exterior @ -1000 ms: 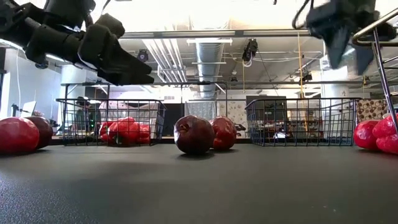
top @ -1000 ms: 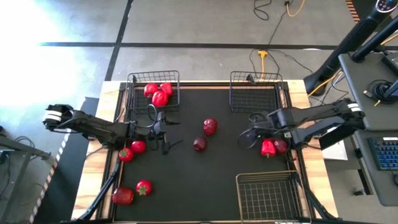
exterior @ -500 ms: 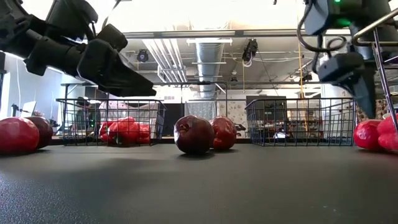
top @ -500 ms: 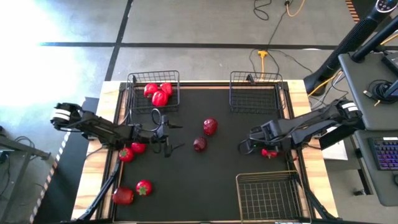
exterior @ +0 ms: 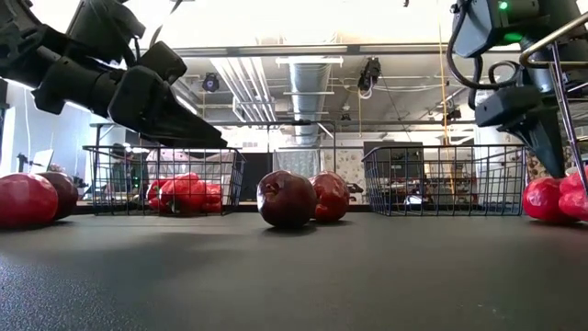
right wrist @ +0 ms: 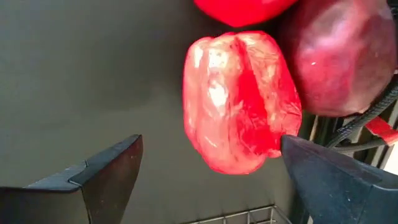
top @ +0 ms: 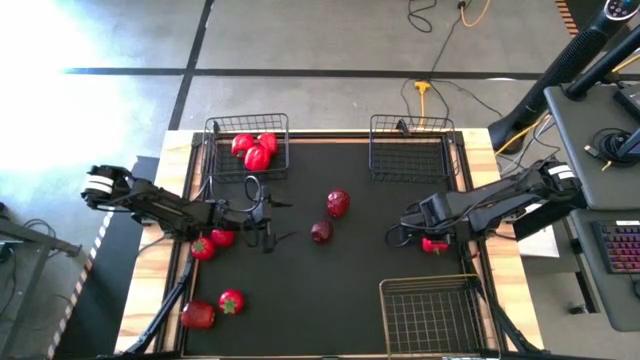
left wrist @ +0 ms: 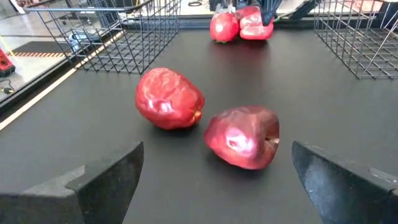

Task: Sort produce into baskets
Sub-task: Put the bell pepper into the left black wire basket

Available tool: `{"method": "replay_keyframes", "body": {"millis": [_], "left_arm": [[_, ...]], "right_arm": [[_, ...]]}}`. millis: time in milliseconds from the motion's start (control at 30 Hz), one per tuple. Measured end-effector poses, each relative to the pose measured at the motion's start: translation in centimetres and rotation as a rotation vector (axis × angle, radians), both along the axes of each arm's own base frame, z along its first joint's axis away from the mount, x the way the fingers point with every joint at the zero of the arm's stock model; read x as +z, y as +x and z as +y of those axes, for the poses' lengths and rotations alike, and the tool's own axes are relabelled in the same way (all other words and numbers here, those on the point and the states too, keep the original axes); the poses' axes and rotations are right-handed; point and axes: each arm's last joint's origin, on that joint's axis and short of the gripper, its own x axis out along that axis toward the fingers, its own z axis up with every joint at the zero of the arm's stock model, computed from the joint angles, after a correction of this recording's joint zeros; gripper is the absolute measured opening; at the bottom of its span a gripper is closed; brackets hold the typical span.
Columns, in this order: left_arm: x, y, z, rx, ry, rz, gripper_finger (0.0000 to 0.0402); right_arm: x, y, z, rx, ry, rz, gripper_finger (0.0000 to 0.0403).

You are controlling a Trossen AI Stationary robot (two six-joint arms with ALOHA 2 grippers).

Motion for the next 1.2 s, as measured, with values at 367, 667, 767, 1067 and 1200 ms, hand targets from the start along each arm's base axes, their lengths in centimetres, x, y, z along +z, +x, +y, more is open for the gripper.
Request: {"method": "replay_keyframes", "body": {"millis": [367, 667, 767, 1067, 1200], "left_arm": [[0.1, 0.0, 0.0, -0.006, 0.021, -0.008, 0.0391], [0.4, 0.2, 0.0, -0.014, 0.044, -0.022, 0.0391], [0.4, 0.2, 0.0, -0.014, 0.044, -0.026, 0.0391], [0.4, 0.2, 0.0, -0.014, 0.045, -0.025, 0.0391], [0.3, 0.2, 0.0, -0.016, 0.045, -0.016, 0.0391]], "right_arm": [[-0.2, -0.2, 0.0, 0.031, 0.001, 0.005, 0.0373], [-2.1, 0.1, -0.4, 0.093, -0.053, -0.083, 0.0373], [-3.1, 0.0, -0.6, 0.104, -0.057, -0.111, 0.0373], [-4.5, -0.5, -1.0, 0.057, -0.157, -0.130, 0.0334], [-3.7, 0.3, -0.8, 0.086, -0.157, -0.175, 0.0263]]}}
